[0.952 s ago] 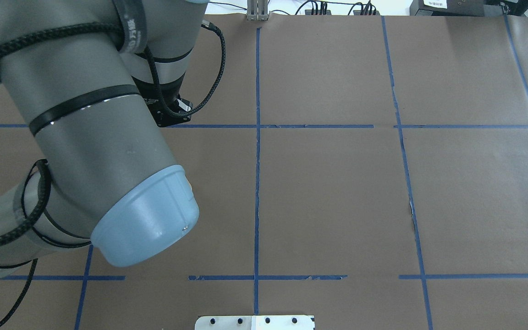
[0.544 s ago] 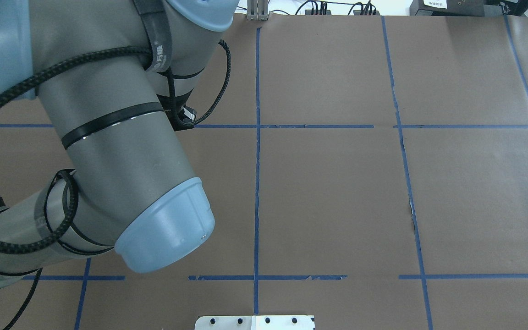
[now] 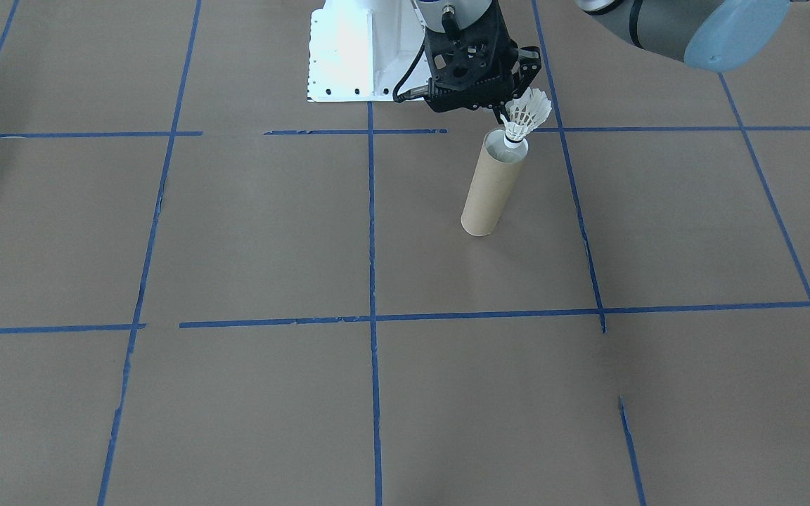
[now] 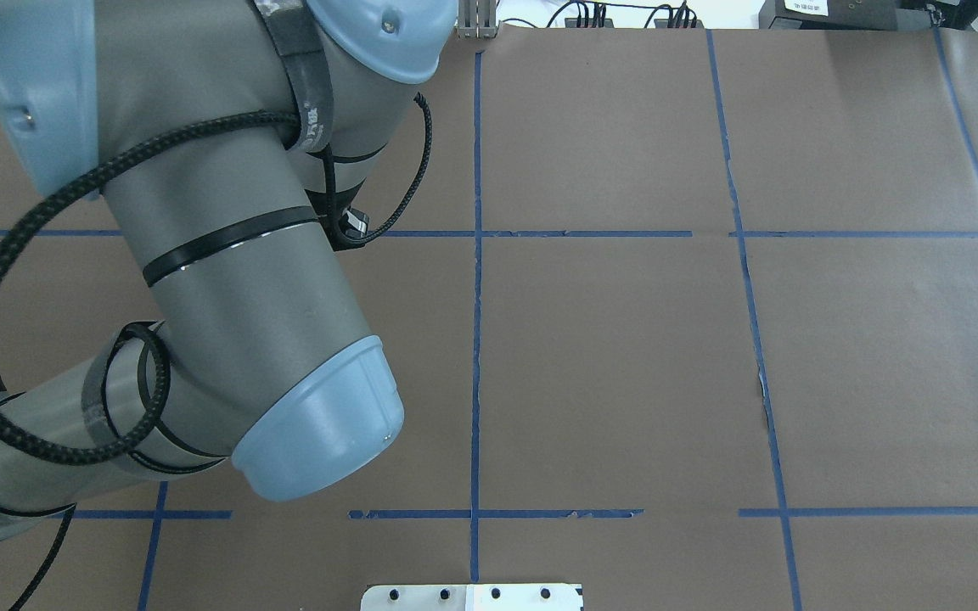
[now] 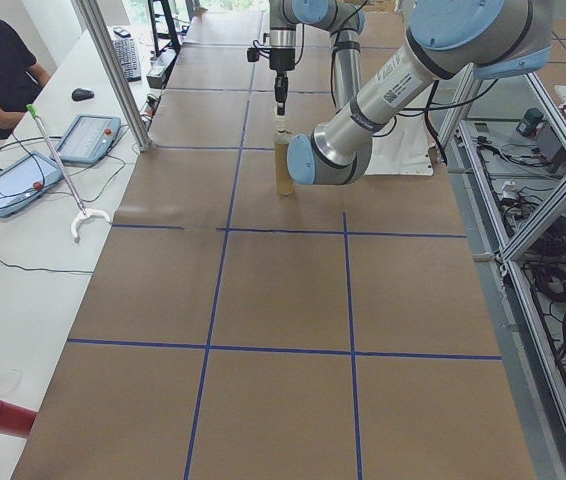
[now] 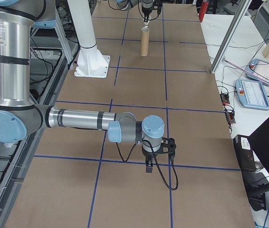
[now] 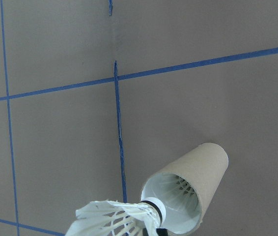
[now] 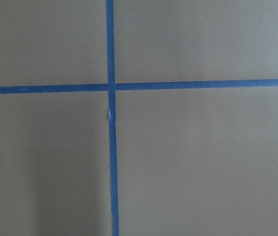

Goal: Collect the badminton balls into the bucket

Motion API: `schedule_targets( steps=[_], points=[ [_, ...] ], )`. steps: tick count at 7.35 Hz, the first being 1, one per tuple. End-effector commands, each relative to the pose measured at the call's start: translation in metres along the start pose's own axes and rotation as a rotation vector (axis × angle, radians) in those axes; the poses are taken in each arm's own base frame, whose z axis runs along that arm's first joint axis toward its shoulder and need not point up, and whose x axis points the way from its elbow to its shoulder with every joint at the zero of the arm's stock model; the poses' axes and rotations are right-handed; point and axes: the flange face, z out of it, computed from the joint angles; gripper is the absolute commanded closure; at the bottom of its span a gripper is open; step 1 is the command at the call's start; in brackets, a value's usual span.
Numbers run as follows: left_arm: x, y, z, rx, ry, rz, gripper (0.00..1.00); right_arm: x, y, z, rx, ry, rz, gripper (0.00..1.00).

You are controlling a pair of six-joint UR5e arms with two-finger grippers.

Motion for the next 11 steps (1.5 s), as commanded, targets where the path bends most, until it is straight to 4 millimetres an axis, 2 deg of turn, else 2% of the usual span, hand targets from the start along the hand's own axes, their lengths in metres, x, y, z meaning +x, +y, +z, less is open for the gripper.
schedule_targets(
  steps=[1,2,3,4,5,7,9,10,11],
  points=[
    [0.006,-0.004,0.011,-0.002,0.000,0.004,1.00,0.000,0.000,0.000,0.000,0.000,0.000,0.00],
    [0.005,-0.004,0.011,0.001,0.000,0.004,1.00,0.000,0.000,0.000,0.000,0.000,0.000,0.00],
    [0.005,-0.004,0.011,0.001,0.001,0.012,0.94,0.000,0.000,0.000,0.000,0.000,0.000,0.00],
    [0.005,-0.003,0.013,-0.002,0.000,0.013,0.53,0.000,0.000,0.000,0.000,0.000,0.000,0.00],
    [0.003,-0.001,0.010,0.006,0.005,0.019,0.01,0.000,0.000,0.000,0.000,0.000,0.000,0.00],
    [0.003,0.000,0.008,0.009,0.009,0.020,0.00,0.000,0.000,0.000,0.000,0.000,0.000,0.00],
    [-0.007,0.007,-0.006,0.044,0.043,0.030,0.00,0.000,0.000,0.000,0.000,0.000,0.000,0.00],
    [-0.019,0.009,-0.015,0.067,0.064,0.047,0.00,0.000,0.000,0.000,0.000,0.000,0.000,0.00],
    [-0.044,-0.009,-0.031,0.123,0.097,0.087,0.00,0.000,0.000,0.000,0.000,0.000,0.000,0.00]
  ],
)
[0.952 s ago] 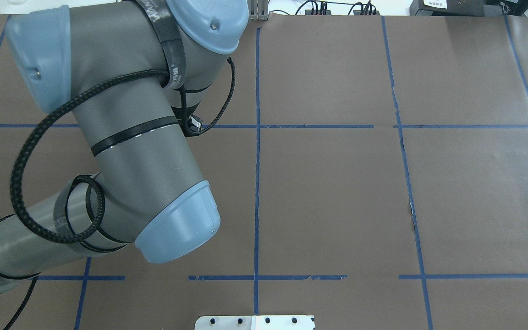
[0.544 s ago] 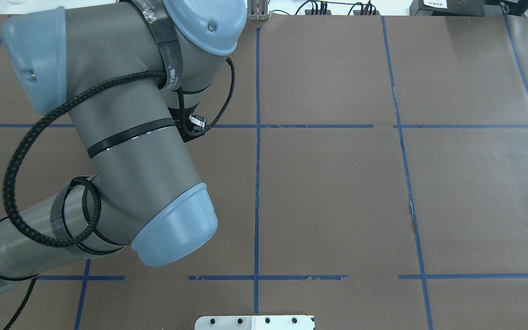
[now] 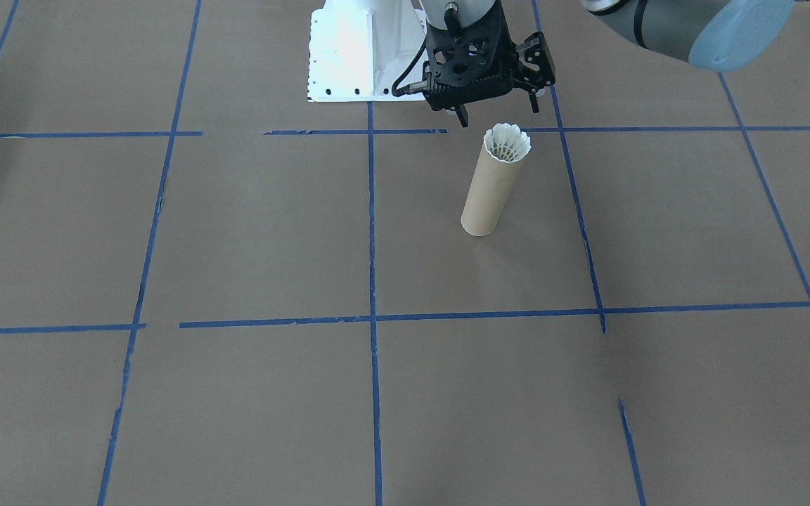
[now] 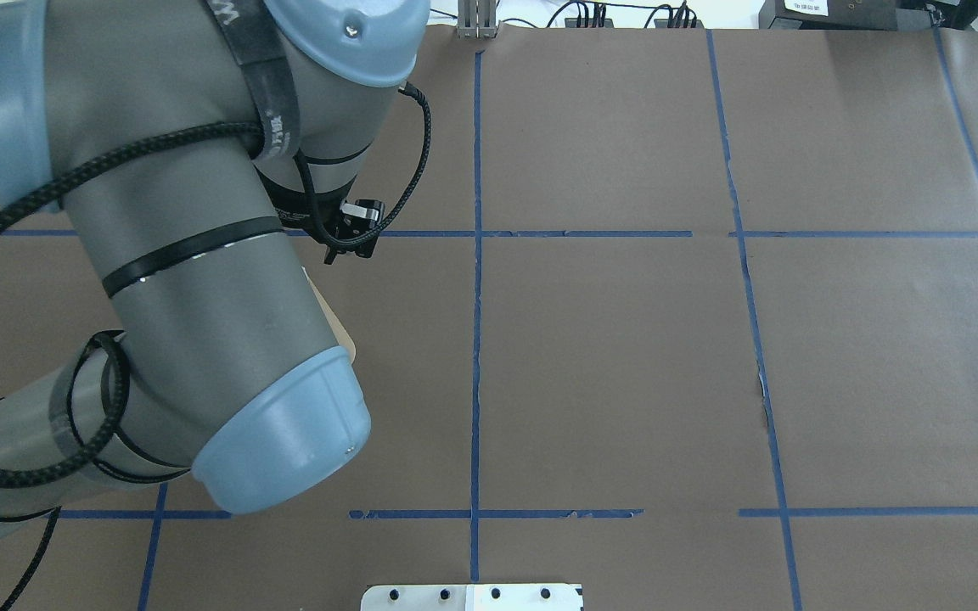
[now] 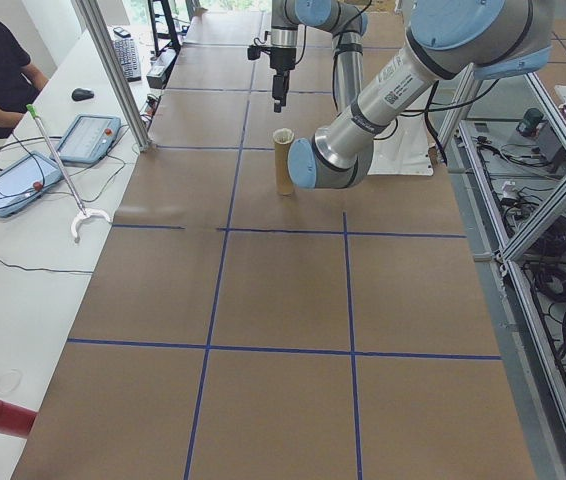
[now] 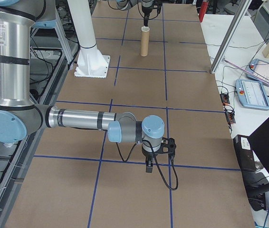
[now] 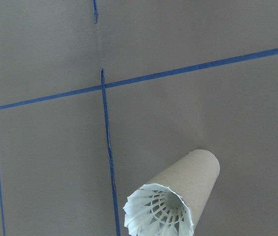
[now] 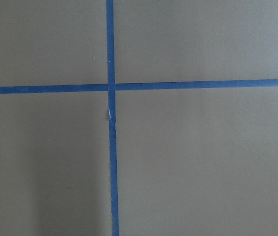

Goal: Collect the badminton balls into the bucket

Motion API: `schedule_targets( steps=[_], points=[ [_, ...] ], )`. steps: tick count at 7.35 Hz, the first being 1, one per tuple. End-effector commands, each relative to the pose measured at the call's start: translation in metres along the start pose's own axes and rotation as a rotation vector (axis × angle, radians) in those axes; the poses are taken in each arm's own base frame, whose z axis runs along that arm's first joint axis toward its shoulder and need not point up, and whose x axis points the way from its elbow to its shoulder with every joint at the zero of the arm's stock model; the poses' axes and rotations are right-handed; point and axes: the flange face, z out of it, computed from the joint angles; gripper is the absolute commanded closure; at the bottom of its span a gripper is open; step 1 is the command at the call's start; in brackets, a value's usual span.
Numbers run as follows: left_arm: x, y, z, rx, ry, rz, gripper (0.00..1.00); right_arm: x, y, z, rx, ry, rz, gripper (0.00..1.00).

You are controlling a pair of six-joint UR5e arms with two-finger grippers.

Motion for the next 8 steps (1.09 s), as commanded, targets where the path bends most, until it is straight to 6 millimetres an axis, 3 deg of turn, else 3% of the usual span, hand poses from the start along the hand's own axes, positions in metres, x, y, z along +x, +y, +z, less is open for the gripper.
schedule_targets(
  steps=[1,3,4,6,8],
  points=[
    [-0.065,-0.039,-0.016,0.121,0.062,0.043,0.00,0.000,0.000,0.000,0.000,0.000,0.000,0.00],
    [-0.131,-0.072,-0.004,0.172,0.142,0.030,0.00,0.000,0.000,0.000,0.000,0.000,0.000,0.00],
    [-0.148,-0.078,0.020,0.213,0.170,0.027,0.00,0.000,0.000,0.000,0.000,0.000,0.000,0.00],
    [-0.217,-0.081,0.074,0.342,0.203,0.059,0.00,0.000,0.000,0.000,0.000,0.000,0.000,0.00],
    [-0.283,-0.096,0.117,0.270,0.227,0.080,0.00,0.000,0.000,0.000,0.000,0.000,0.000,0.00]
  ],
)
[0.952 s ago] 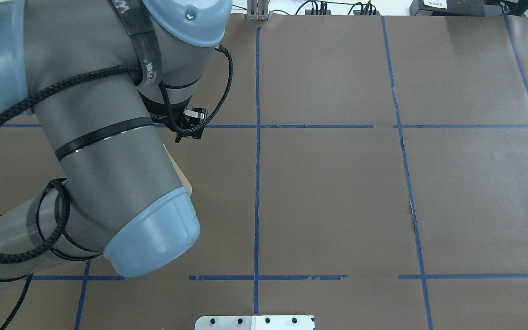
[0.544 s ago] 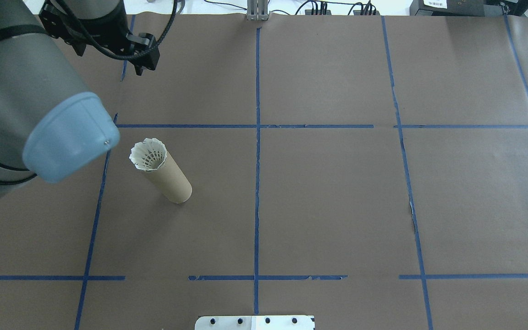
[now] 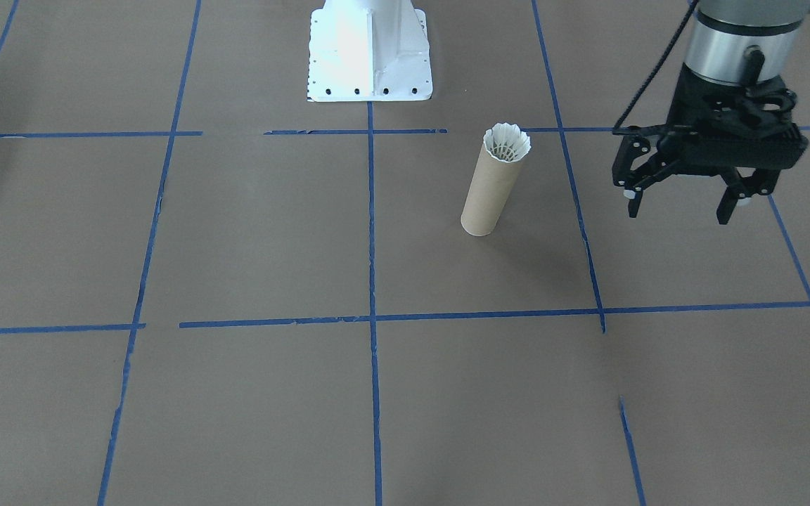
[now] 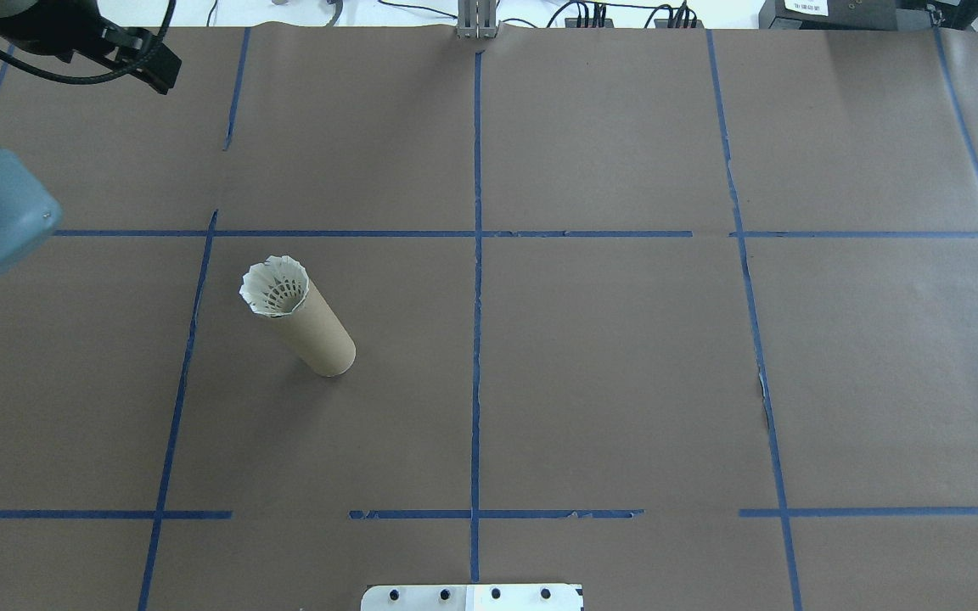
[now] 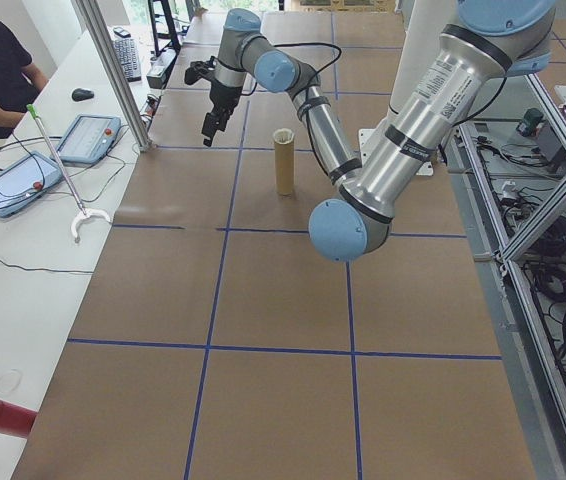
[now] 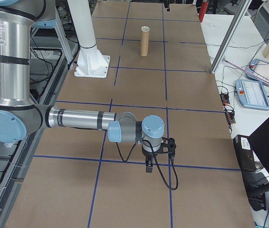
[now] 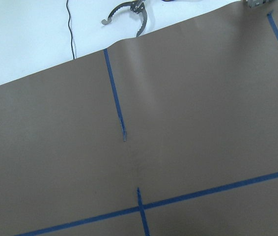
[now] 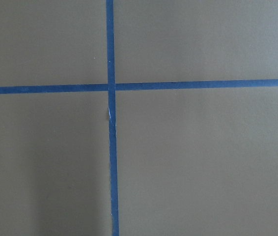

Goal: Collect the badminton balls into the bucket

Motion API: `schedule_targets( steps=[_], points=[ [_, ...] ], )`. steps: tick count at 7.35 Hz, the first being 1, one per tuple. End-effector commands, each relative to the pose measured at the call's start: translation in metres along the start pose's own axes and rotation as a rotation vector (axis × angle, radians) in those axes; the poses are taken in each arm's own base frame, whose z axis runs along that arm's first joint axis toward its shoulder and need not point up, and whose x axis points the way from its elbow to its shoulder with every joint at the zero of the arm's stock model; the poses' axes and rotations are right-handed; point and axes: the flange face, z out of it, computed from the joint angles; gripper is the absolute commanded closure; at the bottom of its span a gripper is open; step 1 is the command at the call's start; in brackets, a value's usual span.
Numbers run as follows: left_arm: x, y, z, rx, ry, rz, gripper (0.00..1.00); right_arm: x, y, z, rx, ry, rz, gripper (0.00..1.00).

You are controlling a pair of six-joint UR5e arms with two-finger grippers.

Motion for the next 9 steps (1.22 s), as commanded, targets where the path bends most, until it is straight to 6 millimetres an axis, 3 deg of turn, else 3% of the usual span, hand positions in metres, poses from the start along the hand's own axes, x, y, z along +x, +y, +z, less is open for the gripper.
schedule_targets(
  steps=[1,4,6,7,8,9],
  points=[
    [-0.062,0.002,0.043,-0.120,0.071,-0.016,0.00,0.000,0.000,0.000,0.000,0.000,0.000,0.00],
    [-0.165,0.049,0.085,-0.244,0.068,-0.047,0.00,0.000,0.000,0.000,0.000,0.000,0.000,0.00],
    [-0.254,0.066,0.110,-0.316,0.120,-0.093,0.00,0.000,0.000,0.000,0.000,0.000,0.000,0.00],
    [-0.296,0.069,0.110,-0.314,0.110,-0.121,0.00,0.000,0.000,0.000,0.000,0.000,0.000,0.00],
    [-0.331,0.104,0.129,-0.357,0.170,-0.146,0.00,0.000,0.000,0.000,0.000,0.000,0.000,0.00],
    [-0.352,0.155,0.148,-0.408,0.205,-0.140,0.00,0.000,0.000,0.000,0.000,0.000,0.000,0.00]
  ],
)
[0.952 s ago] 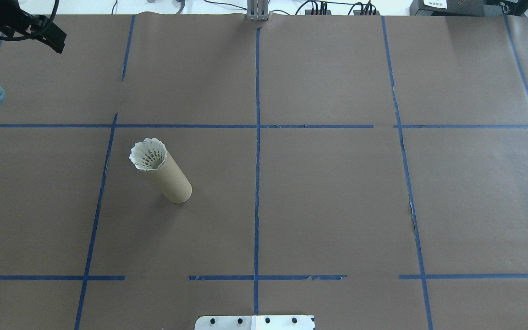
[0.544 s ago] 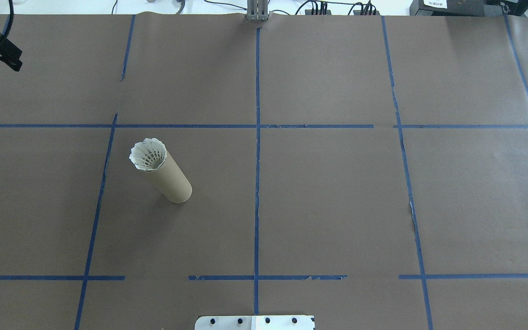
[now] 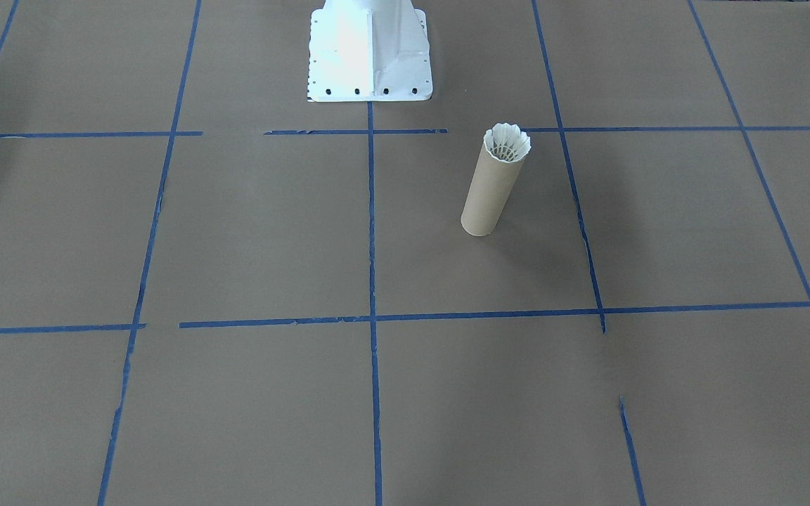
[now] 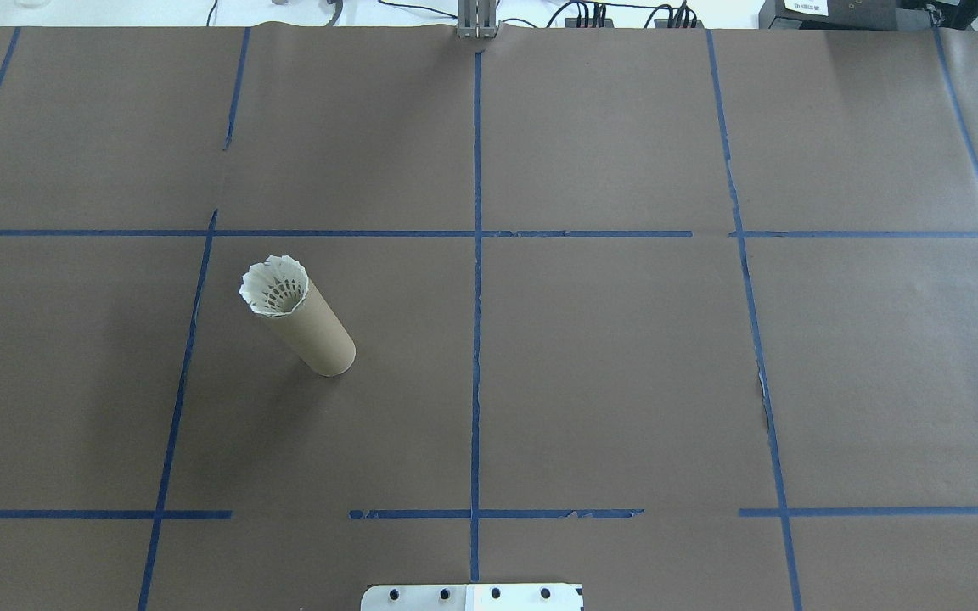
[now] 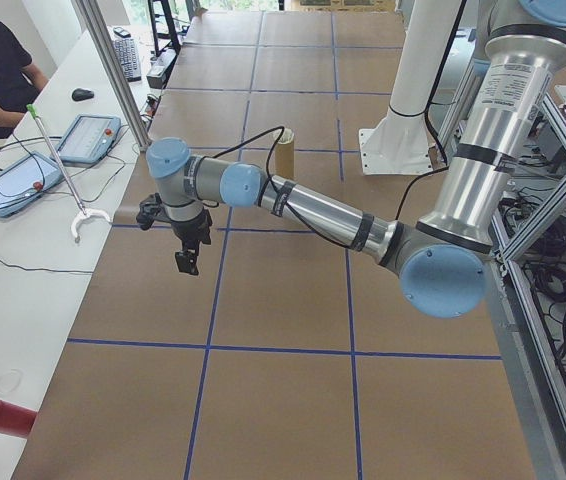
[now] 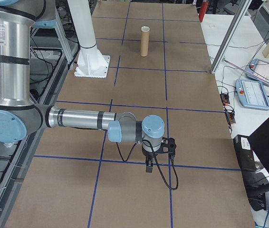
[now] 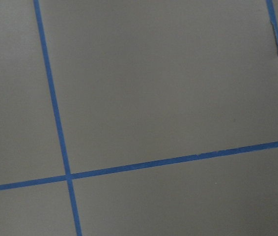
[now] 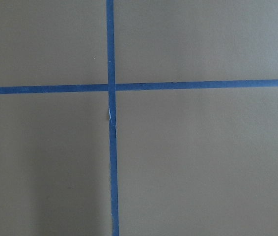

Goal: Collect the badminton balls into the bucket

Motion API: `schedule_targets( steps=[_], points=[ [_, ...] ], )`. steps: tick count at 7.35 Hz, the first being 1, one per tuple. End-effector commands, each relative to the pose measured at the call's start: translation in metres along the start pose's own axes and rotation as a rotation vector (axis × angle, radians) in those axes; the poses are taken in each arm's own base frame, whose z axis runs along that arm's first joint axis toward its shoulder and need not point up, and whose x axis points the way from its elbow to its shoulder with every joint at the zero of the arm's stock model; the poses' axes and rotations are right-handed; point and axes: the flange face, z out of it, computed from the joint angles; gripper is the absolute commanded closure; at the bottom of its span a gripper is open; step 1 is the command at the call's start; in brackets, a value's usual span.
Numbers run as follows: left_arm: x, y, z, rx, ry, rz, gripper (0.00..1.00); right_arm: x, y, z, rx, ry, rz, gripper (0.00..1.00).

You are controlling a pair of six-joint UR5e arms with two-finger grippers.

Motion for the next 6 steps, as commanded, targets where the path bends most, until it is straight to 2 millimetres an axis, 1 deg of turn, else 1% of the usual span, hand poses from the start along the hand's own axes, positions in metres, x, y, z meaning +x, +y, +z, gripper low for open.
schedule_targets(
  steps=[1,2,3,4,6],
  points=[
    [-0.075,0.066,0.047,-0.048,0.042,0.004,0.00,0.000,0.000,0.000,0.000,0.000,0.000,0.00],
    [-0.097,0.084,0.058,-0.042,0.040,-0.014,0.00,0.000,0.000,0.000,0.000,0.000,0.000,0.00],
    [-0.110,0.101,0.072,-0.060,0.040,-0.028,0.00,0.000,0.000,0.000,0.000,0.000,0.000,0.00],
    [-0.118,0.114,0.082,-0.078,0.041,-0.045,0.00,0.000,0.000,0.000,0.000,0.000,0.000,0.00],
    [-0.120,0.115,0.077,-0.067,0.038,-0.053,0.00,0.000,0.000,0.000,0.000,0.000,0.000,0.00]
  ],
)
